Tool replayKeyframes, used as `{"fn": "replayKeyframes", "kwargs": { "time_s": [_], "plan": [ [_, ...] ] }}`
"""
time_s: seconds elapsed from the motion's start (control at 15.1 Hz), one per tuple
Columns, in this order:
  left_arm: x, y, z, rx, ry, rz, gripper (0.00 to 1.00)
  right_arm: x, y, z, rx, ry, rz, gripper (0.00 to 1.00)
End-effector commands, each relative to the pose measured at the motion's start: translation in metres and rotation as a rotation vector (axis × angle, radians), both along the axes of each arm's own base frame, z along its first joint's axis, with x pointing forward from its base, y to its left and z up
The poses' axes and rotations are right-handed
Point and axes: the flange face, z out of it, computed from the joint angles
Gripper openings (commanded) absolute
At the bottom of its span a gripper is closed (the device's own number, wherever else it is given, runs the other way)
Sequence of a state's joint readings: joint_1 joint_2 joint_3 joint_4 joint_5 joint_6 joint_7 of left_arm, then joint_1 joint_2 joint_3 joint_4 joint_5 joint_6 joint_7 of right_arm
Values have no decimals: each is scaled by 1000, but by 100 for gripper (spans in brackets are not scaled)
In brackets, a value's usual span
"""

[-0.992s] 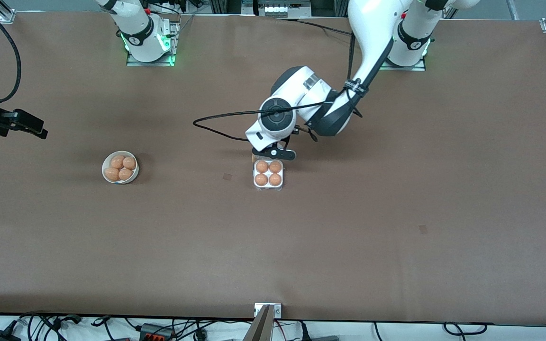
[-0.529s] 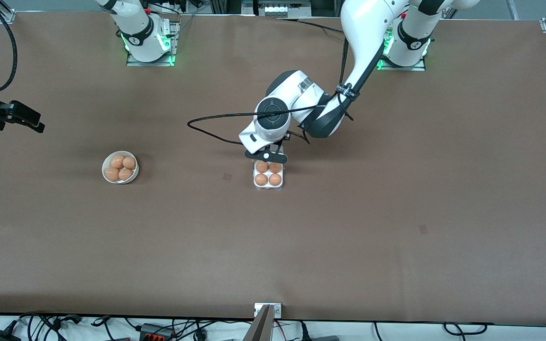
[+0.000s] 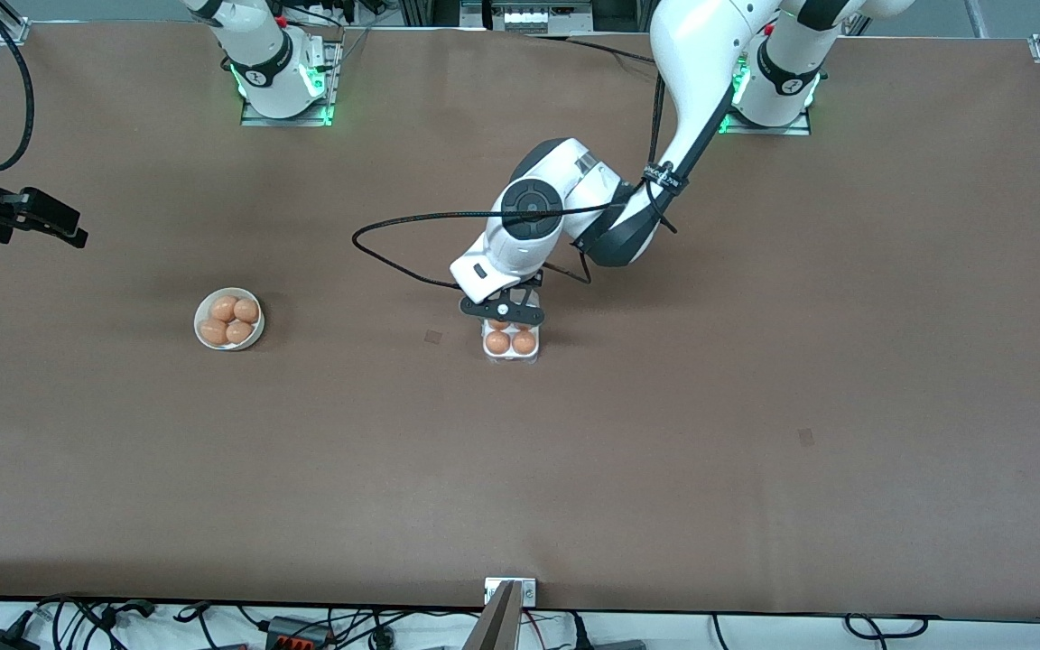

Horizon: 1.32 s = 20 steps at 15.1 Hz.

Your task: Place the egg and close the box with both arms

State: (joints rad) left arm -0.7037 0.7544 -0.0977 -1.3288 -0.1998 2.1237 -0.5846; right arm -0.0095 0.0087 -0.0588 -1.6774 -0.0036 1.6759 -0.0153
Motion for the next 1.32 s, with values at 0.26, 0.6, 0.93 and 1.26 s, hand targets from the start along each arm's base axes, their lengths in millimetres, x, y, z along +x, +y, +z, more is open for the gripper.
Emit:
{"fn": "replayKeyframes", "kwargs": {
  "time_s": [0.26,0.6,0.93,1.26],
  "plan": [
    [28,7,6,-54,-114,-18,0,-5,7,-12,3,63,15,100],
    [41,61,97,47,-93,-13,0,-6,7,-7,0,53,30,100],
    [67,159,187,98,-76,-33,0,-6,17,-7,-5,53,51,100],
    [99,305,235,34,-4,-124,0,-9,17,7,-19,11,53,100]
  ]
}}
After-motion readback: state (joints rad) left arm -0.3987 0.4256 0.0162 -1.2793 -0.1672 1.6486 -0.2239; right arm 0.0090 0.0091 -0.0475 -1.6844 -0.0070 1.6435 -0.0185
